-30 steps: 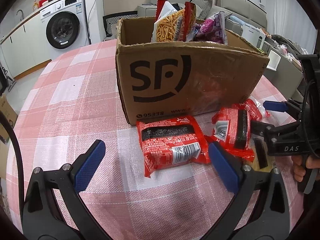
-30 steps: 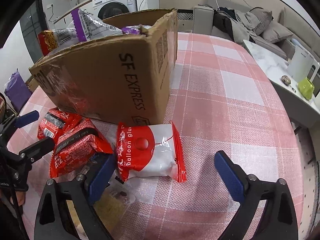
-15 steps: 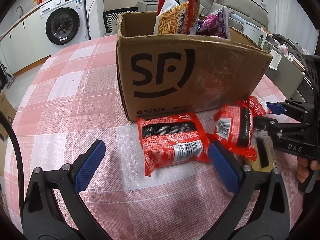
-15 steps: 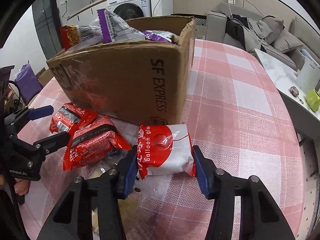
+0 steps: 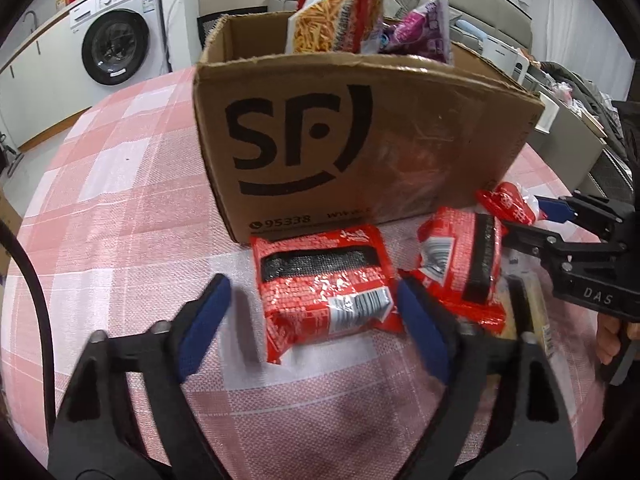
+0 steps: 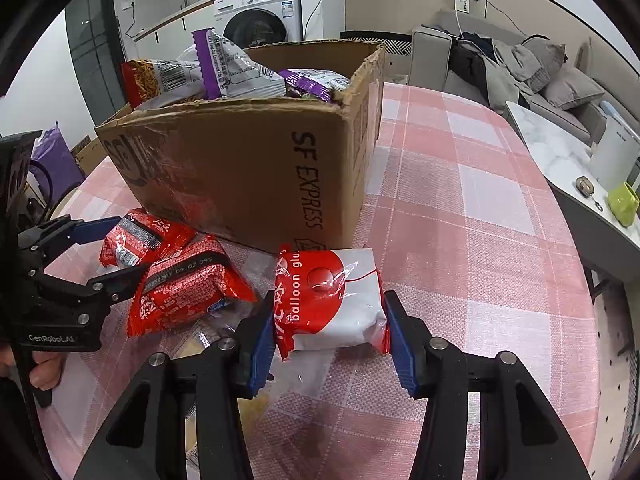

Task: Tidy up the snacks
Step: 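Grasp the red-white balloon pack with the right tool while the left tool grasps the red noodle pack, then lift both held red packs and carry them toward the box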

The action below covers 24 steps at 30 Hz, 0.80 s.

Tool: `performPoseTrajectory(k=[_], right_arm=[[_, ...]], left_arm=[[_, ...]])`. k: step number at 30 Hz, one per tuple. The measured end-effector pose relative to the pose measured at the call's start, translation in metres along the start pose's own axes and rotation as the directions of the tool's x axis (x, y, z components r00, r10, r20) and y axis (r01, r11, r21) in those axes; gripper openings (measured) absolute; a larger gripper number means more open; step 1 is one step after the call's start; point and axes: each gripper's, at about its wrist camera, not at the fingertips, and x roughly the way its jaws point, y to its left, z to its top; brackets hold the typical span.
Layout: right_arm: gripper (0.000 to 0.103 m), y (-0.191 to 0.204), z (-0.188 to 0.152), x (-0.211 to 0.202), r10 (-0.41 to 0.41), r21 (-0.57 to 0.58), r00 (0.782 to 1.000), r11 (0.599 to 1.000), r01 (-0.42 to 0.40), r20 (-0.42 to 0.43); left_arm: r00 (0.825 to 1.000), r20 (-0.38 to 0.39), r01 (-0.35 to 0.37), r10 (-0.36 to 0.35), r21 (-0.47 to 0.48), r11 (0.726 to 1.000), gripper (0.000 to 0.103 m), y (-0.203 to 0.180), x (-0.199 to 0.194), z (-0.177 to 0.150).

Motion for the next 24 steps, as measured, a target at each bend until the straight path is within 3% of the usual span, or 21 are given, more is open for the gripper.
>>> performPoseTrajectory(k=[4, 7, 24], right_arm=[[0.051, -0.001, 0.000, 0.000, 0.001, 0.002, 1.000, 1.000, -0.001, 0.002], [0.051, -0.002, 0.001, 0.000, 0.002, 0.004, 1.000, 1.000, -0.002, 0.003], [0.051, -0.001, 0.005, -0.015, 0.007, 0.005, 0.999, 1.000, -0.007, 0.043]], left_arm=[[1.000, 0.011, 0.028, -0.028, 0.010, 1.000, 0.054, -0.004, -0.002, 0.001], [0.999, 0.019, 0.028, -0.028, 0.013, 1.000, 0.049, -0.006, -0.005, 0.000], [0.994, 0.096, 0.043, -0.046, 0.040, 0.998, 0.048, -0.007, -0.041, -0.004]])
